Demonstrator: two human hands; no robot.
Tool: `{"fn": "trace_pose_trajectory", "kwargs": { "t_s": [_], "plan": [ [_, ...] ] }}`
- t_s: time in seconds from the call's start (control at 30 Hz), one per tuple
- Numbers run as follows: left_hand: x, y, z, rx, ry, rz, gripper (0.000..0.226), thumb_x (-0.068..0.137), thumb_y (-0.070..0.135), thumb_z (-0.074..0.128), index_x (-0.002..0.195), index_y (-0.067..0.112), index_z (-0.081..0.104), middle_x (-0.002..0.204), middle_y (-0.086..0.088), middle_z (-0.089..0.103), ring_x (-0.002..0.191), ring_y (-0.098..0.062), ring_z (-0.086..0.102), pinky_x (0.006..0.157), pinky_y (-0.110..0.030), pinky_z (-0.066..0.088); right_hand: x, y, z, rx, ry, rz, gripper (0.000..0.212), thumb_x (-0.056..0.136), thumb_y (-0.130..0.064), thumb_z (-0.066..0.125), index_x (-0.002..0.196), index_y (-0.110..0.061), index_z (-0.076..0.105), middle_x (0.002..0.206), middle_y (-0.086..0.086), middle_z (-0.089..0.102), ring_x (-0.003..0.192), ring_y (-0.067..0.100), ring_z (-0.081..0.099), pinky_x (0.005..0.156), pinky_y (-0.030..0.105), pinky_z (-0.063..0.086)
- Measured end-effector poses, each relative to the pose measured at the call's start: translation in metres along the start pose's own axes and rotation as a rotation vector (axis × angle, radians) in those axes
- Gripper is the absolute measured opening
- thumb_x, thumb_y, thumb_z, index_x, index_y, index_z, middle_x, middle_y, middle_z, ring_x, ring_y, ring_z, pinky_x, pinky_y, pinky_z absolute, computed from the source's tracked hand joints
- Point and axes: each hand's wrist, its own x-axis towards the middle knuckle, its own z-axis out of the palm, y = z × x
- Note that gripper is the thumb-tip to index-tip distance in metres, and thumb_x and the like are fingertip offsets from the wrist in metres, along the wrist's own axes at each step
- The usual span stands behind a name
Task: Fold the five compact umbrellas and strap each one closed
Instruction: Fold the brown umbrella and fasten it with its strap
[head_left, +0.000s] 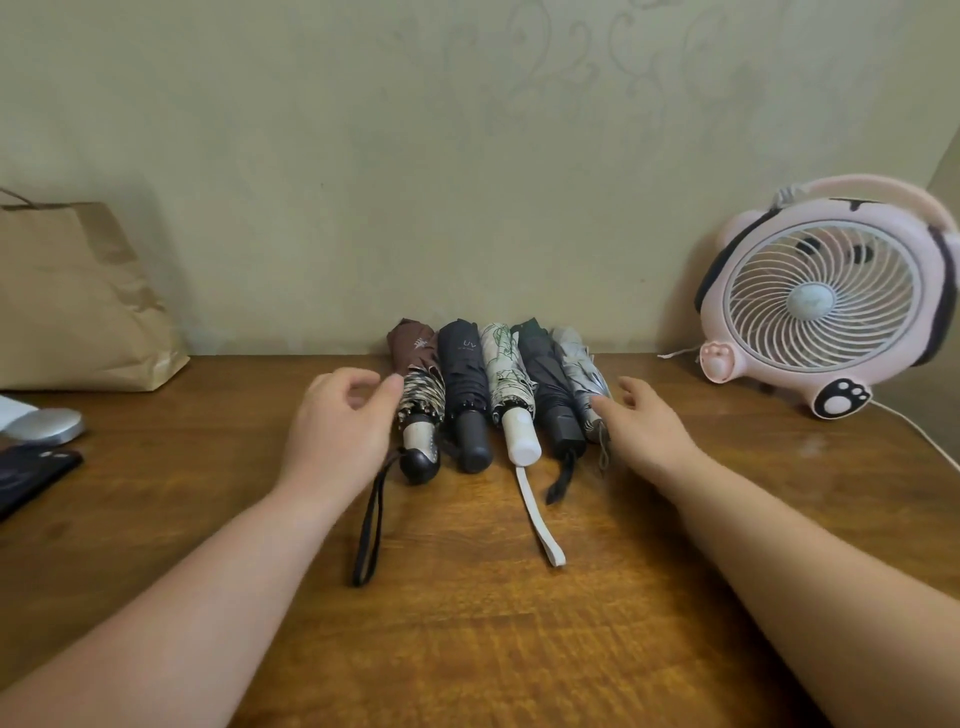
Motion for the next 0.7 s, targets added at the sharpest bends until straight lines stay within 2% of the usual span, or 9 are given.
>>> {"fn": "trace_pose_trajectory", "kwargs": {
  "t_s": [0.07, 0.1, 0.17, 0.23, 0.3, 0.37, 0.43, 0.6, 0.7],
  "plan": [
    [0.025, 0.006, -0.002, -0.16, -0.164, -0.18, 0.052, 0.098, 0.044, 0.063, 0.141, 0.017, 0.057, 0.142, 0.0, 0.056, 0.131, -0.019, 0.05, 0.098, -0.032, 0.036, 0.016, -0.01, -0.004, -0.013, -0.069, 0.008, 0.072, 0.1, -0.045, 0.056, 0.16, -0.015, 0.028, 0.163, 0.009, 0.034, 0.148, 0.027, 0.035, 0.12, 0.041, 0.03],
    [0.035, 0.007, -0.002, -0.164, -0.261, -0.193, 0.06, 0.097, 0.045, 0.064, 0.149, 0.017, 0.049, 0.149, 0.002, 0.051, 0.136, -0.019, 0.046, 0.102, -0.032, 0.033, 0.022, -0.016, -0.005, -0.004, -0.082, -0.002, 0.074, 0.099, -0.047, 0.057, 0.16, -0.017, 0.027, 0.164, 0.008, 0.033, 0.148, 0.027, 0.035, 0.121, 0.042, 0.03],
    [0.05, 0.008, 0.005, -0.01, -0.407, -0.12, 0.073, 0.095, 0.053, 0.064, 0.156, 0.023, 0.039, 0.154, 0.009, 0.04, 0.139, -0.015, 0.04, 0.111, -0.033, 0.031, 0.029, -0.028, -0.003, 0.015, -0.131, -0.019, 0.081, 0.094, -0.055, 0.061, 0.16, -0.023, 0.027, 0.164, 0.005, 0.033, 0.148, 0.027, 0.036, 0.119, 0.041, 0.031],
    [0.061, 0.004, 0.019, 0.207, -0.513, -0.052, 0.084, 0.088, 0.069, 0.062, 0.159, 0.036, 0.03, 0.168, 0.003, 0.022, 0.151, -0.018, 0.027, 0.123, -0.04, 0.024, 0.034, -0.034, 0.008, -0.063, -0.187, -0.05, 0.095, 0.081, -0.075, 0.06, 0.159, -0.031, 0.029, 0.166, 0.003, 0.028, 0.15, 0.026, 0.032, 0.12, 0.041, 0.028],
    [0.064, 0.003, 0.035, 0.315, -0.59, -0.048, 0.09, 0.082, 0.077, 0.061, 0.158, 0.044, 0.027, 0.172, -0.001, 0.001, 0.156, -0.023, 0.017, 0.123, -0.039, 0.02, 0.037, -0.037, 0.024, -0.164, -0.233, -0.078, 0.105, 0.069, -0.089, 0.055, 0.158, -0.039, 0.03, 0.17, 0.002, 0.015, 0.154, 0.026, 0.022, 0.122, 0.044, 0.024],
    [0.063, 0.003, 0.052, 0.353, -0.601, -0.034, 0.094, 0.076, 0.078, 0.067, 0.156, 0.046, 0.03, 0.171, -0.002, -0.01, 0.155, -0.025, 0.022, 0.118, -0.034, 0.028, 0.039, -0.036, 0.037, -0.24, -0.227, -0.1, 0.096, 0.075, -0.087, 0.055, 0.157, -0.042, 0.032, 0.171, 0.001, 0.008, 0.156, 0.025, 0.016, 0.121, 0.046, 0.024],
    [0.062, 0.002, 0.063, 0.379, -0.58, 0.002, 0.095, 0.074, 0.078, 0.07, 0.155, 0.044, 0.034, 0.171, -0.001, -0.013, 0.153, -0.025, 0.026, 0.113, -0.031, 0.033, 0.042, -0.035, 0.042, -0.28, -0.2, -0.127, 0.088, 0.079, -0.083, 0.055, 0.155, -0.042, 0.035, 0.171, 0.002, 0.008, 0.156, 0.023, 0.018, 0.119, 0.045, 0.028],
    [0.066, -0.003, 0.067, 0.376, -0.555, 0.021, 0.093, 0.076, 0.074, 0.071, 0.155, 0.04, 0.037, 0.171, 0.001, -0.013, 0.154, -0.023, 0.025, 0.116, -0.034, 0.032, 0.044, -0.036, 0.049, -0.374, -0.182, -0.169, 0.08, 0.084, -0.081, 0.05, 0.153, -0.043, 0.038, 0.169, 0.002, 0.015, 0.152, 0.026, 0.027, 0.115, 0.044, 0.033],
    [0.065, 0.0, 0.063, 0.384, -0.579, 0.008, 0.092, 0.077, 0.075, 0.07, 0.155, 0.042, 0.035, 0.171, 0.001, -0.013, 0.153, -0.027, 0.024, 0.112, -0.035, 0.035, 0.041, -0.039, 0.046, -0.401, -0.195, -0.164, 0.082, 0.084, -0.082, 0.048, 0.154, -0.042, 0.036, 0.169, 0.003, 0.015, 0.151, 0.03, 0.029, 0.115, 0.045, 0.032]
  ]
}}
